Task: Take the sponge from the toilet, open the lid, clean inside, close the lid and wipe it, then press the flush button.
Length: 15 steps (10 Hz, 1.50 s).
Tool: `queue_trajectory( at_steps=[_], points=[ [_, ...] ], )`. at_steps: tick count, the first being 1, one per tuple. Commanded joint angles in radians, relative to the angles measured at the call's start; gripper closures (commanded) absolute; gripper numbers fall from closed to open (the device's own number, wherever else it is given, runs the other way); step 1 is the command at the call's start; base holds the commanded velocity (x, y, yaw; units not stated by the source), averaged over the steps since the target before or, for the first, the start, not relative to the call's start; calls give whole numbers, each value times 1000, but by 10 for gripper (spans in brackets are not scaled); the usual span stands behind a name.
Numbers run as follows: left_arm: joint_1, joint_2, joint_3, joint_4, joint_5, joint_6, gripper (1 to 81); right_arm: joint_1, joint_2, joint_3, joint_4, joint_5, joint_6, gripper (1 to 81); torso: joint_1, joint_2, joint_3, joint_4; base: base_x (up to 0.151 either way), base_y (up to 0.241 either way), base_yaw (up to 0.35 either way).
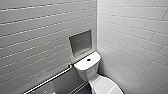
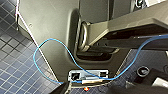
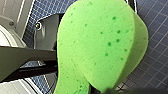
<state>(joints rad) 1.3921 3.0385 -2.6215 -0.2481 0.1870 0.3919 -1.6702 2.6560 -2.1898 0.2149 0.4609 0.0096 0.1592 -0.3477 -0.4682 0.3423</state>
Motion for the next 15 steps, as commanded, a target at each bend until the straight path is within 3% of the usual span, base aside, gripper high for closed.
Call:
queue_trajectory(
  at_steps=[1, 4, 5, 6, 7, 9, 10, 11, 14, 15],
  points=[
    [-22, -9, 0, -2, 86, 4, 10, -12, -8, 9, -31, -73, 0, 811, -64, 99, 98, 0, 0, 0, 0],
    [-23, -7, 0, -2, 78, 4, 10, -7, 6, -10, -34, -79, -2, 811, -136, 208, 209, 0, 0, 0, 0],
    [-21, -9, 0, -2, 77, 4, 10, -7, 12, -19, -34, -80, -2, 811, -95, 144, 147, 0, 0, 0, 0],
    [-23, -7, 0, -2, 68, 4, 10, -6, 23, -34, -34, -80, -2, 811, -111, 166, 174, 0, 0, 0, 0],
    [-21, -4, -9, -7, 16, -8, 10, -7, 40, -65, -32, -80, 0, 811, -117, 171, 181, 0, 0, 0, 0],
    [-21, 19, -77, -33, -122, -117, 10, -3, 80, -134, -34, -129, -2, 811, -122, 181, 188, 0, 0, 0, 0],
    [-23, 34, -114, -28, -141, -145, 10, 5, 100, -166, -48, -163, -3, 811, -122, 181, 188, 0, 0, 0, 0],
    [-21, 45, -121, -16, -129, -139, 10, 26, 127, -221, -69, -236, -3, 811, -122, 181, 188, 0, 0, 0, 0],
    [-8, 37, -121, -11, -124, -130, 10, 135, 251, -424, -60, -554, 0, 811, -122, 181, 188, 0, 0, 0, 0],
    [-6, 34, -121, -13, -124, -131, 10, 149, 290, -471, -63, -564, 0, 811, -122, 181, 188, 0, 0, 0, 0]
  ],
)
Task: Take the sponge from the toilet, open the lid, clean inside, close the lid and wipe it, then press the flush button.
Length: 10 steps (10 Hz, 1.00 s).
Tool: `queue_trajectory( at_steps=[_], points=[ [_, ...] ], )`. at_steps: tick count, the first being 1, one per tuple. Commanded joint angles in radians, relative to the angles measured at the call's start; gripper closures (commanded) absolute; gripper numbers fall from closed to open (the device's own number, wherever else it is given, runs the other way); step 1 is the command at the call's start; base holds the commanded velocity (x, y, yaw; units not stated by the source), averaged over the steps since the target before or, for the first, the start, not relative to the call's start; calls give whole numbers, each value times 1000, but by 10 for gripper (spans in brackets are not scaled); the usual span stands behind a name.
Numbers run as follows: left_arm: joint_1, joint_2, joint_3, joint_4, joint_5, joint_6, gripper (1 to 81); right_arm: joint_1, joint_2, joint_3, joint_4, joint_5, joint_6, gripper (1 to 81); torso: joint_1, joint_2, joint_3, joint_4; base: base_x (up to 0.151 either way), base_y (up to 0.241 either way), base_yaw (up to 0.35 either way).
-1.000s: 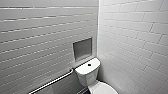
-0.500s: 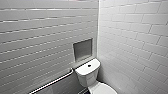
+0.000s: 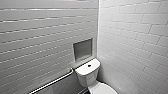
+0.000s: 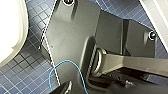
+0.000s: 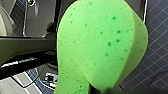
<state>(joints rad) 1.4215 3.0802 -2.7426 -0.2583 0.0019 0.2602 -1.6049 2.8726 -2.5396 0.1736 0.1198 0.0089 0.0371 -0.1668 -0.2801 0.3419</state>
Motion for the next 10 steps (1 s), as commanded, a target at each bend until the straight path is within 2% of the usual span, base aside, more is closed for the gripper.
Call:
queue_trajectory(
  at_steps=[1, 5, 10],
  points=[
    [-35, -9, 0, -4, 61, -1, 10, 88, 105, -140, -29, -223, -1, 811, 0, 0, 0, 0, 0, 0, 0],
    [-35, -6, -2, -7, 59, 1, 10, 101, 167, -163, -71, -230, -32, 811, 0, 0, 0, 0, 0, 0, 0],
    [-34, -11, -2, -7, 59, 1, 10, 101, 167, -165, -69, -226, -30, 811, 0, 1, 0, 0, 0, 0, 0]
  ],
)
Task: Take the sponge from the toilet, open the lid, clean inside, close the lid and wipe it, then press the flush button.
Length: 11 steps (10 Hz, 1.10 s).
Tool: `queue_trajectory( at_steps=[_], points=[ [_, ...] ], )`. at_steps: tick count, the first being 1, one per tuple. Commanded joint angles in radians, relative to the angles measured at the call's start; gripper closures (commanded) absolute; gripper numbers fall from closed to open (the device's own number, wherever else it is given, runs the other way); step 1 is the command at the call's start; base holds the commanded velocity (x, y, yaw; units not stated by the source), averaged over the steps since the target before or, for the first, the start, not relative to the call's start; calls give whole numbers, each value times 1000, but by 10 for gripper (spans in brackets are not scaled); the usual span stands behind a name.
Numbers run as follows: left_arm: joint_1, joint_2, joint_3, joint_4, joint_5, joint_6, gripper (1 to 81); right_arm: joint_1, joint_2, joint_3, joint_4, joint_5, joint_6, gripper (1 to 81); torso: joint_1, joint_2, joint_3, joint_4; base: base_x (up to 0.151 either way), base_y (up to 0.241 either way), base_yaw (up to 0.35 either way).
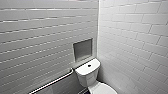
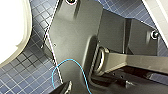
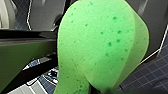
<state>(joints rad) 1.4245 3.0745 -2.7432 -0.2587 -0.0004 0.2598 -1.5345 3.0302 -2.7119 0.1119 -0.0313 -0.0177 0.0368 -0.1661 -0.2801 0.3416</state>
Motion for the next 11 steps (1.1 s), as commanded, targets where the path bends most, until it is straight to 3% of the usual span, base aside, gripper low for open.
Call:
queue_trajectory(
  at_steps=[1, 9, 11],
  points=[
    [-38, -5, 0, -5, 62, 1, 10, 30, 9, 8, -8, -75, -4, 811, 0, 0, 0, 0, 0, 0, 0],
    [-38, -6, 0, -5, 62, 3, 10, 29, 5, 8, -8, -78, -4, 811, 0, 0, 0, 0, 0, 0, 0],
    [-38, -6, 0, -5, 62, 3, 10, 27, 5, 8, -8, -78, -5, 811, -2, -1, 0, 0, 82, 0, 0]
  ],
)
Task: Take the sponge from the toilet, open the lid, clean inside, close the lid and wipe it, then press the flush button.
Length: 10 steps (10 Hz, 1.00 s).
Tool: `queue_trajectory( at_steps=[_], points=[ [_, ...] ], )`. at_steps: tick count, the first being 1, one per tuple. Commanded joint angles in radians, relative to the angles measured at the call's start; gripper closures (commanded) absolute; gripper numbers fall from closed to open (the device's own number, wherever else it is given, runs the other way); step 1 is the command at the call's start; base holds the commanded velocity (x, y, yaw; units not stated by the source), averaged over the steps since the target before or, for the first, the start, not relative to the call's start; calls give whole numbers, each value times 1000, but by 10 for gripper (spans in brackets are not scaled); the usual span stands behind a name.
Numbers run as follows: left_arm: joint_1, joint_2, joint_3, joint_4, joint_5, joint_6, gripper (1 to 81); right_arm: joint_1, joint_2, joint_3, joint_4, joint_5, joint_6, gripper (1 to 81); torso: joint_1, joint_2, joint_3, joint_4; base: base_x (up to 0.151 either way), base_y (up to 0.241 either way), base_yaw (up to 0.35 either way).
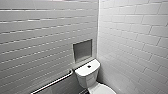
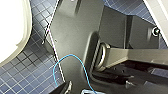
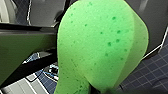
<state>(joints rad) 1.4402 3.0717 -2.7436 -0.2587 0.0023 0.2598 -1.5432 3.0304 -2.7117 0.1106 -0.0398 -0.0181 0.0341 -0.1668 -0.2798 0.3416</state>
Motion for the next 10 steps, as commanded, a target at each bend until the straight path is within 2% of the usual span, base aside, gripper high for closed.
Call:
queue_trajectory(
  at_steps=[1, 10],
  points=[
    [-54, -2, 1, -5, 59, 3, 10, 36, 4, 7, -6, -71, -5, 811, 0, 0, 0, 0, 92, 0, 0],
    [-53, -4, 1, -4, 59, 3, 10, 34, 3, 0, -5, -69, 1, 811, 0, 2, 0, 0, 93, 0, 0]
  ],
)
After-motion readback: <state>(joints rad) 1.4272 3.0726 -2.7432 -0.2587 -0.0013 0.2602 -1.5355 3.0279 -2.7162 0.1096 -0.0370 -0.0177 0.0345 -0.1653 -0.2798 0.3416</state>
